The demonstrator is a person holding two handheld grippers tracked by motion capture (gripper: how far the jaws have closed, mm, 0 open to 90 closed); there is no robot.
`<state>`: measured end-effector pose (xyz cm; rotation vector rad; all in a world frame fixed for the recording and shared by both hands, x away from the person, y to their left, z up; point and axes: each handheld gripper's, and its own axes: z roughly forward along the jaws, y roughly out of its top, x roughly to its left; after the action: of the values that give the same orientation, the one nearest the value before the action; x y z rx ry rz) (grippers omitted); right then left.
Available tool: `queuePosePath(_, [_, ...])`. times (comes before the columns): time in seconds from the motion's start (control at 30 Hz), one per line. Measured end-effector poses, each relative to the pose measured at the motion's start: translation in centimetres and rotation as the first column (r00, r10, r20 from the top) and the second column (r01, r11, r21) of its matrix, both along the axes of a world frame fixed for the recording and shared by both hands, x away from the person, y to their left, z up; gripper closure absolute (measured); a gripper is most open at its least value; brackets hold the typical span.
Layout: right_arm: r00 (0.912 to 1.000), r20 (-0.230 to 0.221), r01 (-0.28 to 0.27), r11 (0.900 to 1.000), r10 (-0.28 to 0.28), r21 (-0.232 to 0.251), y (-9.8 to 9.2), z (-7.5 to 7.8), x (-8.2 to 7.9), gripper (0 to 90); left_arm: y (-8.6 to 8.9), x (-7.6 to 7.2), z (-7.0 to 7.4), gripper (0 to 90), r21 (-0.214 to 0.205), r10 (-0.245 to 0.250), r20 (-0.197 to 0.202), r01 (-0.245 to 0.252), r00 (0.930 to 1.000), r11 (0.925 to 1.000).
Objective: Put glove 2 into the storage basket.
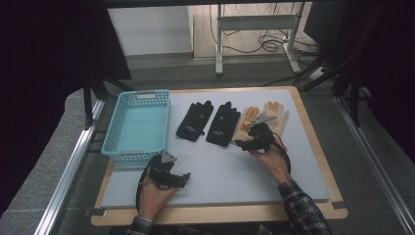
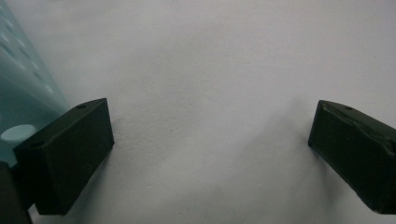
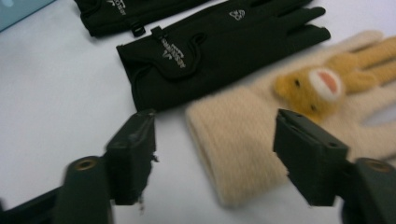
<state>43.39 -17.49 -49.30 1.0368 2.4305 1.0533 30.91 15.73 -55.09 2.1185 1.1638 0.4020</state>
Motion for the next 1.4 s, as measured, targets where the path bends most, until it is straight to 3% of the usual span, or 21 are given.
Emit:
queuePosePath(0.23, [0.9998, 0.014, 0.011, 0.9999, -0.011, 0.006, 1.0, 0.5, 1.8, 53.6, 0.0, 0.0, 0.0, 0.3, -0.001, -0.001, -0.001, 0.001, 1.0, 1.0])
queuePosePath(0.5, [0.9994, 0.019, 0.03, 0.9995, -0.029, -0.009, 2.1, 1.0, 4.0, 64.7, 0.0, 0.0, 0.0, 0.3, -0.002, -0.001, -0.001, 0.001, 1.0, 1.0])
queuePosePath(0.67, [0.9992, 0.012, 0.037, 0.9991, -0.037, -0.021, 2.8, 0.6, 5.0, 64.3, 0.0, 0.0, 0.0, 0.3, -0.001, -0.001, -0.001, 0.001, 1.0, 1.0])
queuePosePath(0.77, [0.9987, 0.017, 0.049, 0.9977, -0.049, -0.046, 3.7, -0.2, 5.6, 52.8, 0.0, 0.0, 0.0, 0.3, 0.0, -0.001, -0.002, 0.001, 1.0, 1.0])
queuePosePath(0.8, [0.9987, 0.017, 0.049, 0.9977, -0.049, -0.046, 3.7, -0.2, 5.6, 52.8, 0.0, 0.0, 0.0, 0.3, 0.0, -0.001, -0.001, 0.001, 1.0, 1.0])
queuePosePath(0.83, [0.9966, 0.029, 0.079, 0.9942, -0.077, -0.073, 4.0, -0.6, 5.9, 46.4, 0.0, 0.0, 0.0, 0.2, -0.001, -0.001, -0.002, 0.001, 1.0, 1.0])
queuePosePath(0.9, [0.9944, 0.03, 0.103, 0.9915, -0.101, -0.079, 4.0, -1.1, 6.2, 43.5, 0.0, 0.0, 0.0, 0.2, -0.001, -0.001, -0.002, 0.001, 1.0, 1.0])
queuePosePath(1.03, [0.9958, 0.007, 0.091, 0.992, -0.091, -0.087, 4.2, -1.9, 6.7, 43.8, 0.0, 0.0, 0.0, 0.2, 0.003, -0.005, -0.003, 0.005, 1.0, 1.0])
queuePosePath(1.1, [0.9967, -0.013, 0.078, 0.9911, -0.08, -0.108, 4.6, -2.8, 6.8, 51.6, 0.0, 0.0, 0.0, 0.2, 0.003, -0.004, -0.003, 0.004, 1.0, 1.0])
queuePosePath(1.3, [0.994, 0.018, 0.109, 0.987, -0.108, -0.118, 4.8, -2.8, 6.4, 76.8, 0.0, 0.0, 0.0, 0.3, 0.003, -0.004, -0.003, 0.004, 1.0, 1.0])
queuePosePath(1.4, [0.9937, 0.01, 0.112, 0.9897, -0.111, -0.09, 4.4, -2.7, 6.3, 86.1, 0.0, 0.0, 0.0, 0.2, 0.003, -0.004, -0.003, 0.004, 1.0, 1.0])
